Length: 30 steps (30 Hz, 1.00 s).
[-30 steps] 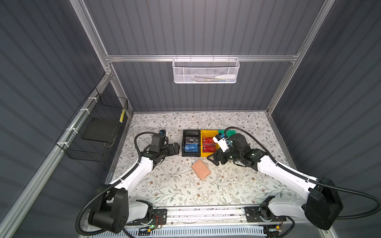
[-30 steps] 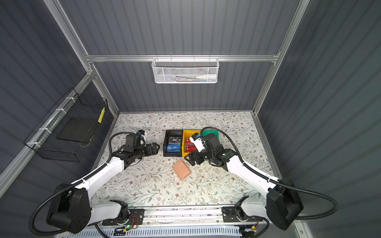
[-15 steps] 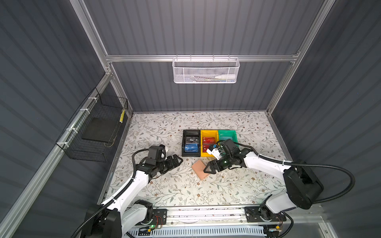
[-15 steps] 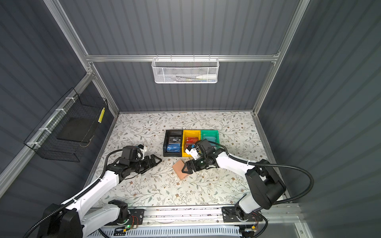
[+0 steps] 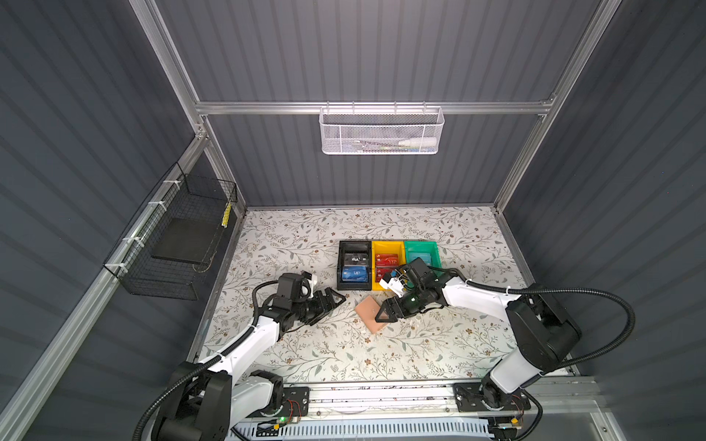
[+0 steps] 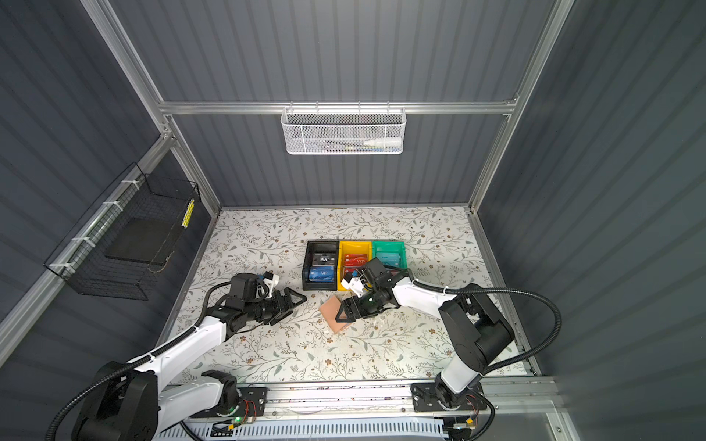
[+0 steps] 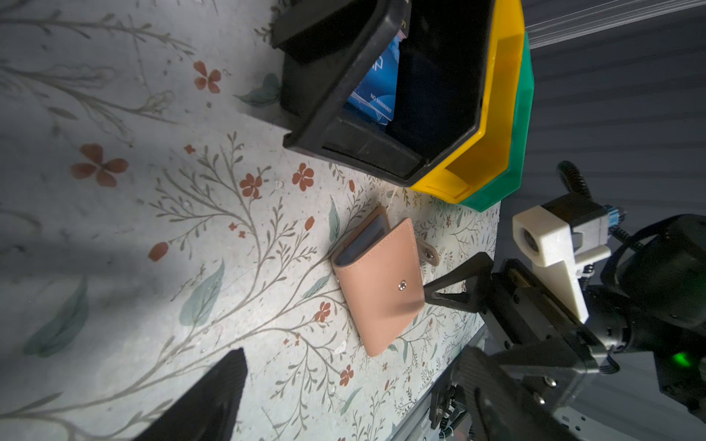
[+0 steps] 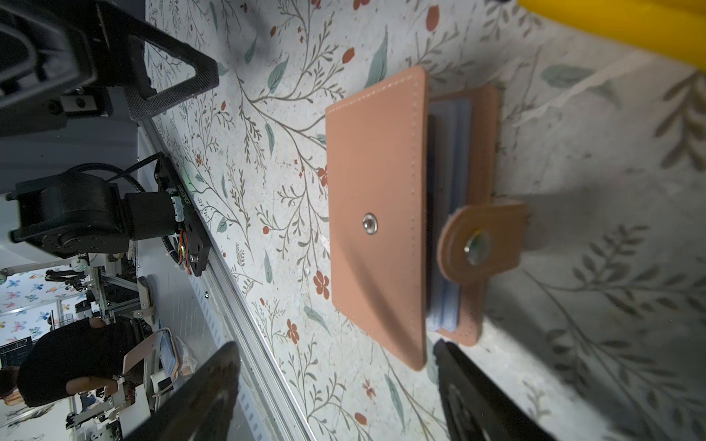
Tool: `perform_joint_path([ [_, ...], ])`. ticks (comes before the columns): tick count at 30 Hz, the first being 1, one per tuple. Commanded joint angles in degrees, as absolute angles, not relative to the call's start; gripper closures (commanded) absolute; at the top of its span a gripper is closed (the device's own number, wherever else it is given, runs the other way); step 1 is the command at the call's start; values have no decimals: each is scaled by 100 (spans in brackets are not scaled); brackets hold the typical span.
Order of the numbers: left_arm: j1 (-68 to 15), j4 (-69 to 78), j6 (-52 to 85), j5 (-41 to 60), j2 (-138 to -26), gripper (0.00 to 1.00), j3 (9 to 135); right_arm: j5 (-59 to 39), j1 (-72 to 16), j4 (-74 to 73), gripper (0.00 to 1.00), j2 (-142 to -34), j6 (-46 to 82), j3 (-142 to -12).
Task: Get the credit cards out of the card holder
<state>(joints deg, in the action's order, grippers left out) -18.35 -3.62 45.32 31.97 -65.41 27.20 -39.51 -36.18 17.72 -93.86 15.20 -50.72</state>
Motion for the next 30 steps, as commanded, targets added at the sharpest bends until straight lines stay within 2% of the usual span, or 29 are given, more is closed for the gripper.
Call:
perform_joint_path([
  [1,-1863,-192,4641,3397,-6588,9,2602,-4051,-3654,1819,19,-9500,1483,-5232],
  [9,-1863,-720,4593,3204,-6481,9,2659,-4446,-3689,1837,22,-9664,1416,-5464],
  [19,-1761,-1024,5163,3559,-6349,9,2782,-5240,-3961,2197,27,-9948,1169,-5985],
  [30,-1233,-2350,5385,3709,-4972,16,2734,-5608,-4570,2525,32,-10648,1071,-6614],
])
